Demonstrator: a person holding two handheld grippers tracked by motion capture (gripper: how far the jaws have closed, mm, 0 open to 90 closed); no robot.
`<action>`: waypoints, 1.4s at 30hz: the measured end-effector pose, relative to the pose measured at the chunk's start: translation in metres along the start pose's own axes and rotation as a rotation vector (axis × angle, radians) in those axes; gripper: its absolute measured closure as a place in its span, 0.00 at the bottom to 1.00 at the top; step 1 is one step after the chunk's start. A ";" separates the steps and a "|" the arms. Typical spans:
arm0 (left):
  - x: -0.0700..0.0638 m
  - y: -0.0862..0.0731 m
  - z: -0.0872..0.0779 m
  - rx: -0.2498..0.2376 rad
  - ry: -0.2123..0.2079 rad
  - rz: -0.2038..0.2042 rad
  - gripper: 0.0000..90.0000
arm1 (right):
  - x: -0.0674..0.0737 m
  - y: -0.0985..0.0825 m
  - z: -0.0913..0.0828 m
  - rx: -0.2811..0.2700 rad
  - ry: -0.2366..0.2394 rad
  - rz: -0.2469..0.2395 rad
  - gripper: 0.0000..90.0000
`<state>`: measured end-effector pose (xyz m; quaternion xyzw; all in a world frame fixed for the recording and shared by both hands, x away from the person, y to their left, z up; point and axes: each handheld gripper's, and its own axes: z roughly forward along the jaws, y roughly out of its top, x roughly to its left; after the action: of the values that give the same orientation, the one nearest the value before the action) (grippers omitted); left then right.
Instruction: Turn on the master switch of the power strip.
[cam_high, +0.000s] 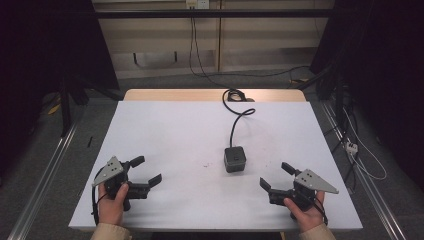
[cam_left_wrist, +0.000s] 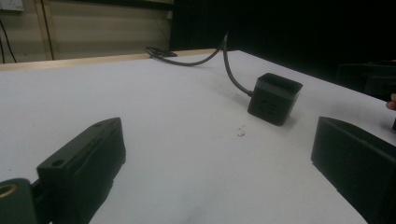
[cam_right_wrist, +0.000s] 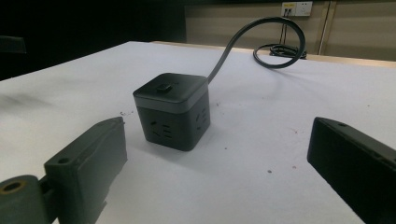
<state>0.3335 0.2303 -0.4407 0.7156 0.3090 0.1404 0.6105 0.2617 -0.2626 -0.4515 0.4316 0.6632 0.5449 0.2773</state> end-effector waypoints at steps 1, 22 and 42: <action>0.000 0.000 0.000 0.001 0.003 -0.003 0.03 | 0.000 0.000 0.000 0.000 0.000 -0.004 0.05; -0.001 0.000 0.002 0.009 -0.003 0.009 0.03 | 0.004 0.007 0.014 0.009 0.016 -0.015 0.05; -0.001 0.000 0.003 0.010 -0.003 0.022 0.03 | 0.014 0.016 0.038 0.015 0.047 -0.035 0.06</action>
<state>0.3343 0.2278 -0.4412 0.7222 0.3012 0.1446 0.6057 0.2919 -0.2316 -0.4440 0.4092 0.6810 0.5451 0.2676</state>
